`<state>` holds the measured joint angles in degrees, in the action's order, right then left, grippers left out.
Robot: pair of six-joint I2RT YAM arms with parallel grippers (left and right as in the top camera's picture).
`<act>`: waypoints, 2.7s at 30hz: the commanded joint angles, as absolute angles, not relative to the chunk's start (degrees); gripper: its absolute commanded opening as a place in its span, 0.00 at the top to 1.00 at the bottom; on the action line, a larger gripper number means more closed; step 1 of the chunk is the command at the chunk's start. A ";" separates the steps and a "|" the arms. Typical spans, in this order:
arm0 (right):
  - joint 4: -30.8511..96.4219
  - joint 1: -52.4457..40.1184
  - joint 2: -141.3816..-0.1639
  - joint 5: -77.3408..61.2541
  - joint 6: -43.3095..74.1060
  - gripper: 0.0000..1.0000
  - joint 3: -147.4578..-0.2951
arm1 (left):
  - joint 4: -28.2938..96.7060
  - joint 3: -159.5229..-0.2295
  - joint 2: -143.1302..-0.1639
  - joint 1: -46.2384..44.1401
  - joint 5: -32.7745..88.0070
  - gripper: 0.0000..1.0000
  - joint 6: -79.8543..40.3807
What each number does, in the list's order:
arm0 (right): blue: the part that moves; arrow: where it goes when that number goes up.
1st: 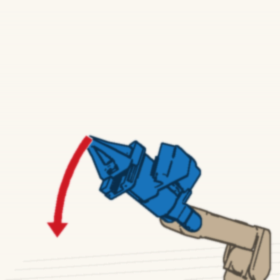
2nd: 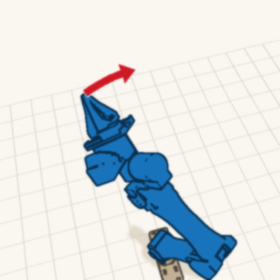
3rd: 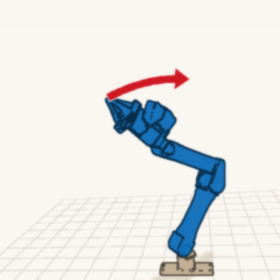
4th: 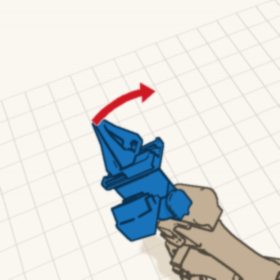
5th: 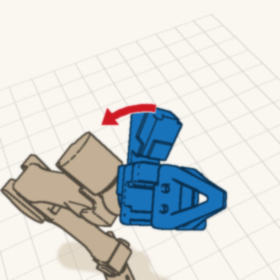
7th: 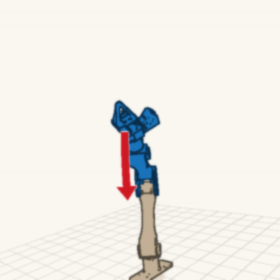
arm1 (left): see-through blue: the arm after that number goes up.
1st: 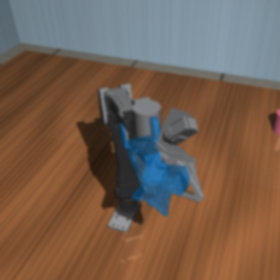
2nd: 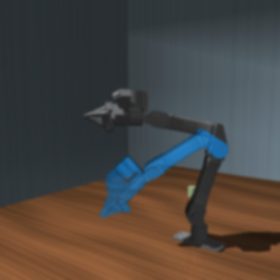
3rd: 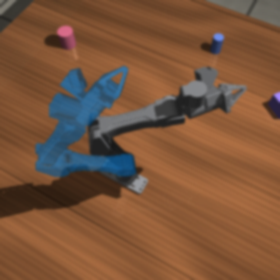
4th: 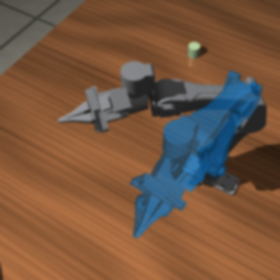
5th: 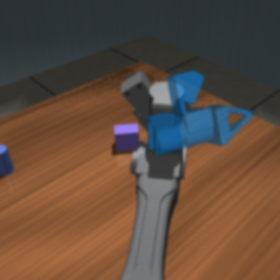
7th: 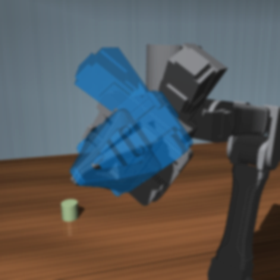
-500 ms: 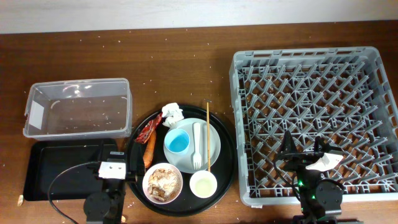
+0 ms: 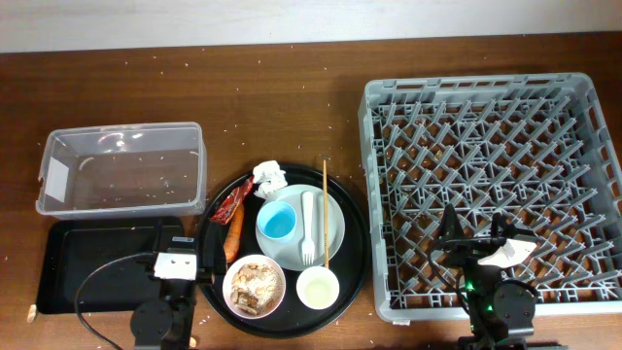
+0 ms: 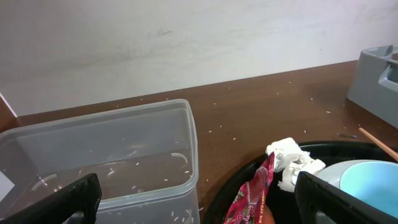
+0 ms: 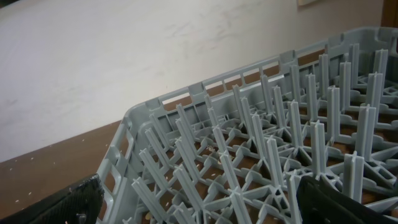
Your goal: Sort waste into correct bins and load items into the dishwasher rack
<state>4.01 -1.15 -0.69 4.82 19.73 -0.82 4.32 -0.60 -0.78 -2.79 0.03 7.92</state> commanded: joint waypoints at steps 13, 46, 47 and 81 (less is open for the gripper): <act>15.29 -0.84 -1.06 -20.58 18.81 0.02 -18.33 | -8.71 -8.05 -0.80 -2.57 30.24 0.01 -7.60; 77.43 -0.84 -62.52 -21.58 13.91 0.01 -81.56 | 70.32 -86.76 -93.93 -22.11 8.49 1.00 -13.91; 77.28 -0.84 -62.50 -25.10 13.69 0.01 -81.56 | 68.95 -87.50 -91.33 -20.88 17.82 1.00 -8.62; 83.57 32.01 -78.50 5.96 18.06 0.51 -81.65 | 59.42 -87.48 -84.84 -14.57 83.50 0.01 10.81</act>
